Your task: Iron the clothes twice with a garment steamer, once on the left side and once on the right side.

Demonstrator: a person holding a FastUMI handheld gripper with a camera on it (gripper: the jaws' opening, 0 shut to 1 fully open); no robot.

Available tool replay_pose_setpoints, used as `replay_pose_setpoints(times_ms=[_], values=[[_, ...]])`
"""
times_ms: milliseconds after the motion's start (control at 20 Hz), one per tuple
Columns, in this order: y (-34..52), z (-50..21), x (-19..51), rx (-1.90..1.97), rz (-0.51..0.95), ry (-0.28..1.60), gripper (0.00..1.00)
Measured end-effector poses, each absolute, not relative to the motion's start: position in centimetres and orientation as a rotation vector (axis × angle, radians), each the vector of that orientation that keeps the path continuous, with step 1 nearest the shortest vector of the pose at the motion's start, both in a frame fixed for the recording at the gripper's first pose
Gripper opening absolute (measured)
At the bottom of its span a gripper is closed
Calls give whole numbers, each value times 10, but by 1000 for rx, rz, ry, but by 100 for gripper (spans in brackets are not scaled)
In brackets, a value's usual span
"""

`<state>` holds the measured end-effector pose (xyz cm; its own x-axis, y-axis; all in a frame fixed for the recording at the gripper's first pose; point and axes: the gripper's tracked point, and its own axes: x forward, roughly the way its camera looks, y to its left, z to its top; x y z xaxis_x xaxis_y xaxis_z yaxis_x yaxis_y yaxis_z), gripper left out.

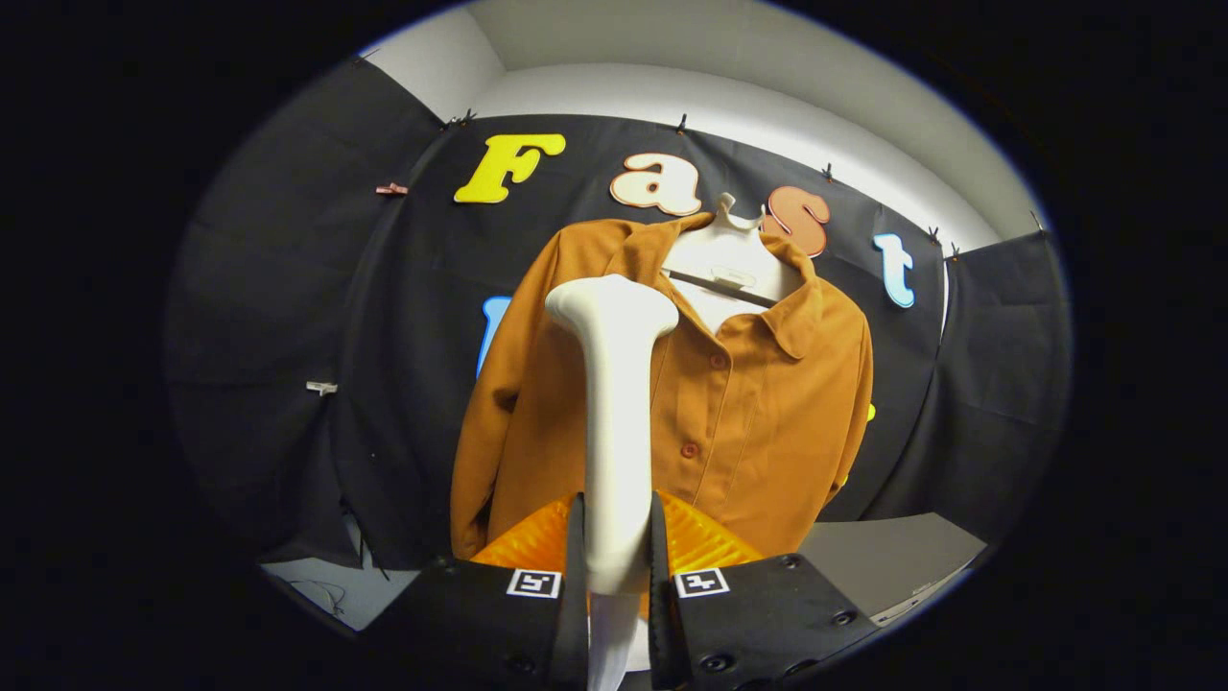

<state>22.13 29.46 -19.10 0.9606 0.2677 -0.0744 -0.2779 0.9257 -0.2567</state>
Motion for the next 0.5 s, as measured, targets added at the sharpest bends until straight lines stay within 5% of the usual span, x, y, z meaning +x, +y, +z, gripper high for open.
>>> replay_pose_setpoints(times_ms=[500], values=[[278,-252,243,-308,267,117,28]])
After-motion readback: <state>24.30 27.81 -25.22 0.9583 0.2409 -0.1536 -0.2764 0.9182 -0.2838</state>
